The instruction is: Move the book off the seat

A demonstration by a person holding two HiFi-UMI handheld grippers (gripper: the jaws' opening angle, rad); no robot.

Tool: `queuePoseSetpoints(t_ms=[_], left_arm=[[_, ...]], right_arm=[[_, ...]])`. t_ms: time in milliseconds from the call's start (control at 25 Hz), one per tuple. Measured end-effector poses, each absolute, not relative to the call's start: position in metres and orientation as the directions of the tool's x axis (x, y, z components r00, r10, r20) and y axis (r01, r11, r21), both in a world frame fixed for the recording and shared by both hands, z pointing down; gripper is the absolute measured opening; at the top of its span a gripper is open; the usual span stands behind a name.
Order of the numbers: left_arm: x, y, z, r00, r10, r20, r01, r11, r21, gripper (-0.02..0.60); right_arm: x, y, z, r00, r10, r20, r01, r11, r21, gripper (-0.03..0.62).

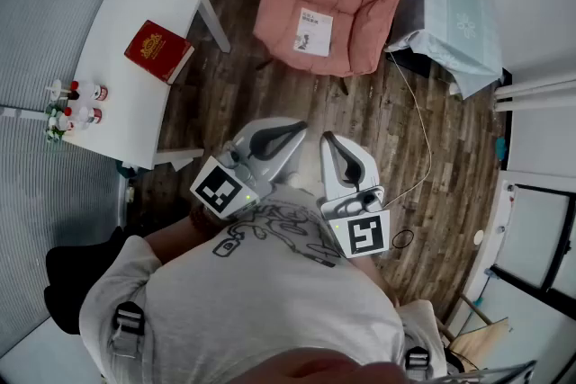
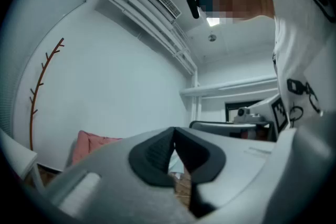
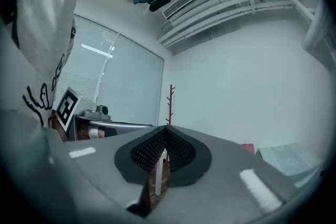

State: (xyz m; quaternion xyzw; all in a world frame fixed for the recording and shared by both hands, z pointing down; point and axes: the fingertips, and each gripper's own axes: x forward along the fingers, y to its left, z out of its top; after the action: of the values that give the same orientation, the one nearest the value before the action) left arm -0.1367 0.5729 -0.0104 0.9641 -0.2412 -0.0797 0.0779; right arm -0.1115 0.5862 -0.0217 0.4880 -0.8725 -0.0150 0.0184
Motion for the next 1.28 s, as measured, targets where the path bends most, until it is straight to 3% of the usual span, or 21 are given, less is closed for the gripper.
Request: queuePoseSetpoints(t_ms=[640,1280], left_arm=[[-0.119,0.578,-0.015,0.868,-0.480,-0.131,-0.452,-0.871,0.194,0.005],[-0.063,0.603,-0.010,0.842,-0.526,-0.123,-0.500,-0.845,0.190,0.005]], right_arm=[[-0.096,0.590,-0.025,-0.532,-0.847,-0.009,-0.847,0.531,0.025,0.005],[-0.036,0.617,-0.022,-0.547,-0.837,-0.020,-0.837,0.547,0.022,0.005]])
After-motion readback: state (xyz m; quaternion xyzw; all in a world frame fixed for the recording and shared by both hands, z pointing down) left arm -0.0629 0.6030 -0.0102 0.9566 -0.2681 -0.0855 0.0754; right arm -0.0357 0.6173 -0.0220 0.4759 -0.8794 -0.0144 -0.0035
